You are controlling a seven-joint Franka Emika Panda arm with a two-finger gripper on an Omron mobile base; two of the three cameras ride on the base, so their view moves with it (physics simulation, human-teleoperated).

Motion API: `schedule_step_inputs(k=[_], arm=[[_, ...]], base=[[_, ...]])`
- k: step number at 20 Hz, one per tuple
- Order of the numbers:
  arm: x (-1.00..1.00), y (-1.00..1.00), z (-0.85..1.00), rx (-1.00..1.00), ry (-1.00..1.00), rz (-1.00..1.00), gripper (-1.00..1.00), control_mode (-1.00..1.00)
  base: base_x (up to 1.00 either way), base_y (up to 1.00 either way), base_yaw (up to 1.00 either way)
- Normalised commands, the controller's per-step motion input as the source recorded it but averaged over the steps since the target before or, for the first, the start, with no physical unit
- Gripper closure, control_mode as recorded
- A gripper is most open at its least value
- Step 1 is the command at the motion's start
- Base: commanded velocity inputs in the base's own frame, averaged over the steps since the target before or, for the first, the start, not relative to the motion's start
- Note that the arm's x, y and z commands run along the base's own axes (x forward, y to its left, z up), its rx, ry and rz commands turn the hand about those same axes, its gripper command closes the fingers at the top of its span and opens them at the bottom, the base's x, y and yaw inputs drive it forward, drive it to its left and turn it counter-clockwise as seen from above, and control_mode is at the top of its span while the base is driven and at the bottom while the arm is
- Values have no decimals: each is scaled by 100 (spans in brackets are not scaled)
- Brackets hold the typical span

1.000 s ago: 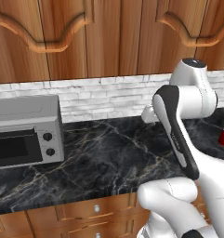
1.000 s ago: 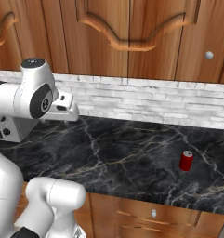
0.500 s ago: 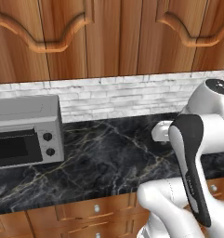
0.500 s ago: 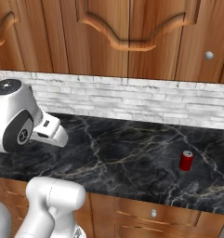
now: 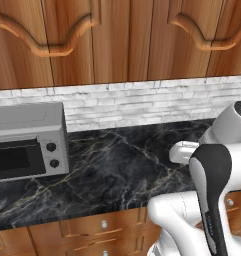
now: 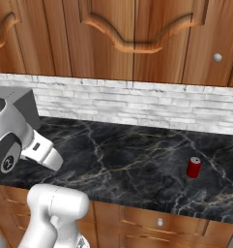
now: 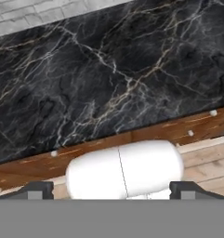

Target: Four empty soda cans are scattered around the kitchen. Gather all the cans and cluster them next to the stove for recycling.

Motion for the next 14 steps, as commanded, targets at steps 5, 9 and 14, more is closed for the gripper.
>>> schedule_step_inputs(k=[5,9,14], arm=[[-50,1,14,6,-4,17,-100,-100],[-37,9,9,0,-6,10,-100,-100],[-32,10,8,0,-5,1,-100,-100]], base=[[0,0,0],[0,0,0],[0,0,0]])
